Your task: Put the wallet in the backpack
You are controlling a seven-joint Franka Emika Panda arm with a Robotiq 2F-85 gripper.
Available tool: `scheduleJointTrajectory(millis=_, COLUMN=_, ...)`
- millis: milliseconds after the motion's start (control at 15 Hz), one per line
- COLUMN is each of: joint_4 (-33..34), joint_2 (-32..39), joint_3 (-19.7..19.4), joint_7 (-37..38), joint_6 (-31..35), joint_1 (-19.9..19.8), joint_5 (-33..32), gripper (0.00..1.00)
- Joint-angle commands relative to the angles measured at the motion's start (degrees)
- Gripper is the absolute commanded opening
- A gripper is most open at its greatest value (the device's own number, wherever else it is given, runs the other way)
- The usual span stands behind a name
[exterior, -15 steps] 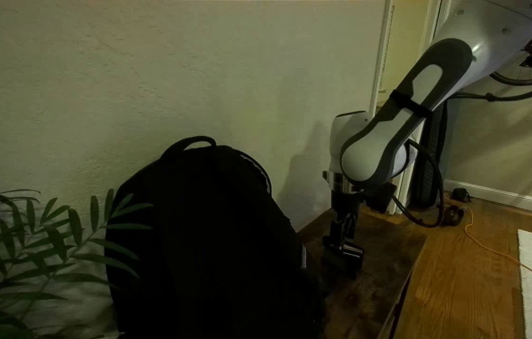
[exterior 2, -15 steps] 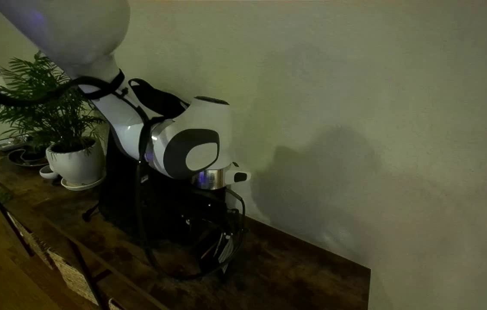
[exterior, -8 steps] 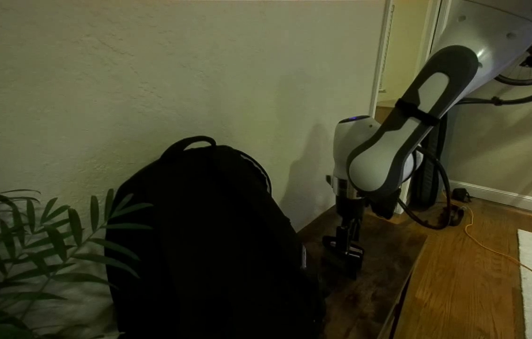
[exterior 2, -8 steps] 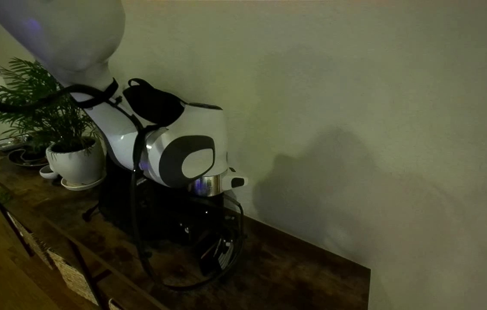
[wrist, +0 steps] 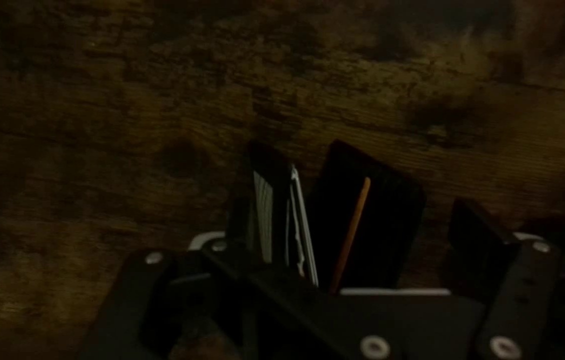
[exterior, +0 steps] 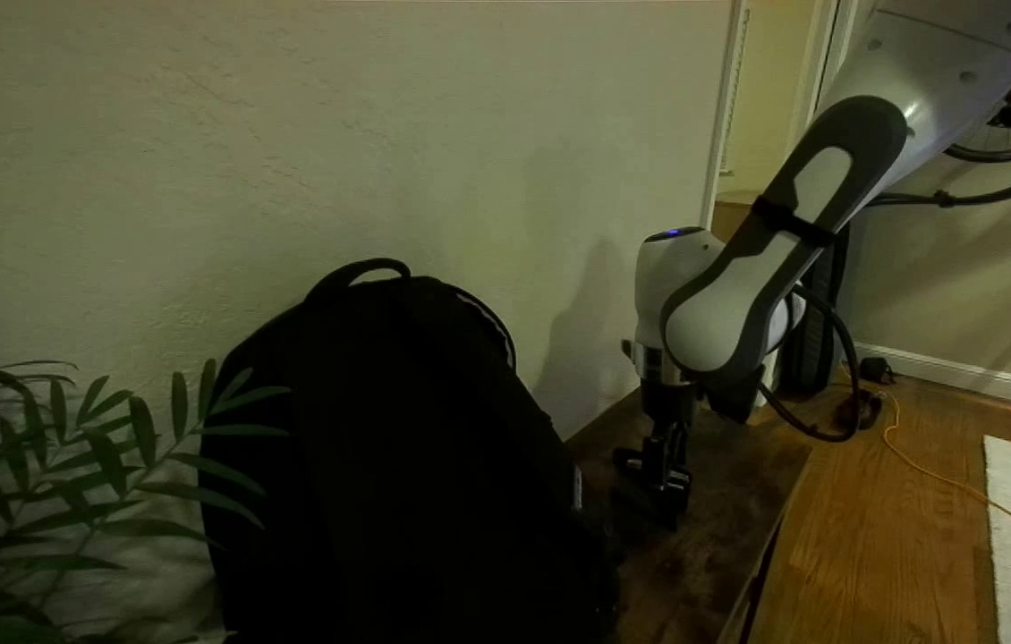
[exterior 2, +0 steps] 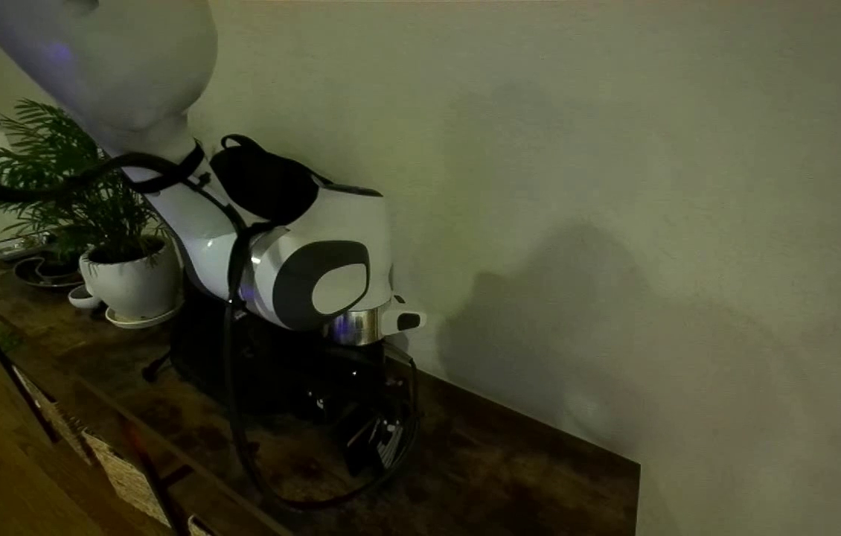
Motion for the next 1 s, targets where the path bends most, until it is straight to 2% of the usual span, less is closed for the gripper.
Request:
scheduleJointTrajectory(millis=0, joint_4=-0.5, joint_2=0.3, joint_3=-0.3, joint_7=1.5, joint_6=2.8, joint_1=0.3, joint_5=-0.9, gripper=1.0)
scheduleJointTrajectory(millis=667, joint_4=5.8, joint_2=5.8, joint_3=-0.4, joint_7=2.0, joint_6=2.6, joint_1=0.4, joint_5=-0.6, gripper=1.0)
scheduleJointTrajectory(millis=733, joint_4=6.2, joint_2=6.0, joint_3=-0.3, joint_7=1.9, joint_6=2.6, joint_1=0.3, joint_5=-0.6, gripper=0.79)
scheduleJointTrajectory(millis=933, joint_4=6.5, joint_2=6.1, joint_3=-0.9, joint_7=2.2, joint_6=2.8, joint_1=0.7, joint_5=-1.0, gripper=0.61)
